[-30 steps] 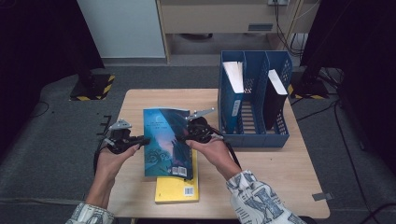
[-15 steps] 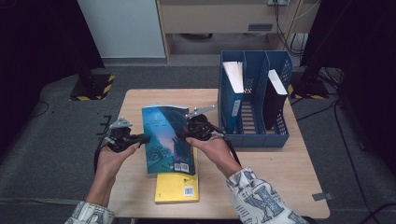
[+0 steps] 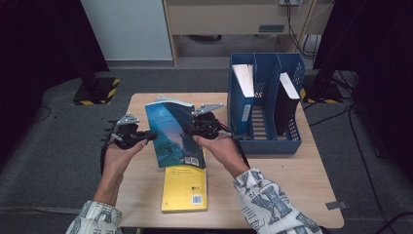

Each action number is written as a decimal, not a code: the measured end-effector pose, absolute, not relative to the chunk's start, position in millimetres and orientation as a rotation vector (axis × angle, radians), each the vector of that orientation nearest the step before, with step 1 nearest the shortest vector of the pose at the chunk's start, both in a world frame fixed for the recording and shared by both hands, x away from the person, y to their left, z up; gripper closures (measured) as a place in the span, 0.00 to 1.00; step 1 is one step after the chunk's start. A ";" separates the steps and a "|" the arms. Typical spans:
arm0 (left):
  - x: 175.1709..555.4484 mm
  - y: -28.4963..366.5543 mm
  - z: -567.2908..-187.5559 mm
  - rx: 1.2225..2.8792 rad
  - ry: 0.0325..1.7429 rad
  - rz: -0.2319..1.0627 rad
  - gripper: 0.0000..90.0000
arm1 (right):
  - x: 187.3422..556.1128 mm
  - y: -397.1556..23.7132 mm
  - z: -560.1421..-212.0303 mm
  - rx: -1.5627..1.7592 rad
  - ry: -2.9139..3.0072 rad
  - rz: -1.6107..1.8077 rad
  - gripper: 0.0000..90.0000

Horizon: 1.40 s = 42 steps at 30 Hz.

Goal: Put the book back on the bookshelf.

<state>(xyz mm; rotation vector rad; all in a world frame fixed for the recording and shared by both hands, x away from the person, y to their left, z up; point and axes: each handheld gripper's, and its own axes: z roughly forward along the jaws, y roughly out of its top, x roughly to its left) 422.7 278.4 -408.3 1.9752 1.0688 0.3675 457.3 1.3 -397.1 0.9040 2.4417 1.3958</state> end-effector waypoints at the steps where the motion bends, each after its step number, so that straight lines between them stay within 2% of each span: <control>1: 421.3 278.2 -408.6 1.975 1.063 0.369 0.87 | 457.1 0.8 -397.9 0.900 2.442 1.397 0.80; 12: 405.3 270.8 -410.1 1.971 1.041 0.378 0.87 | 441.3 -10.4 -407.9 0.865 2.451 1.400 0.75; 19: 406.2 272.6 -410.1 1.971 1.048 0.375 0.87 | 443.3 -8.8 -406.3 0.867 2.453 1.400 0.77; 33: 437.0 268.9 -400.8 1.988 1.069 0.434 0.88 | 465.8 -2.4 -403.9 0.877 2.347 1.424 0.81; 42: 414.9 269.5 -401.1 1.944 1.042 0.422 0.87 | 448.7 -10.8 -404.7 0.859 2.364 1.456 0.76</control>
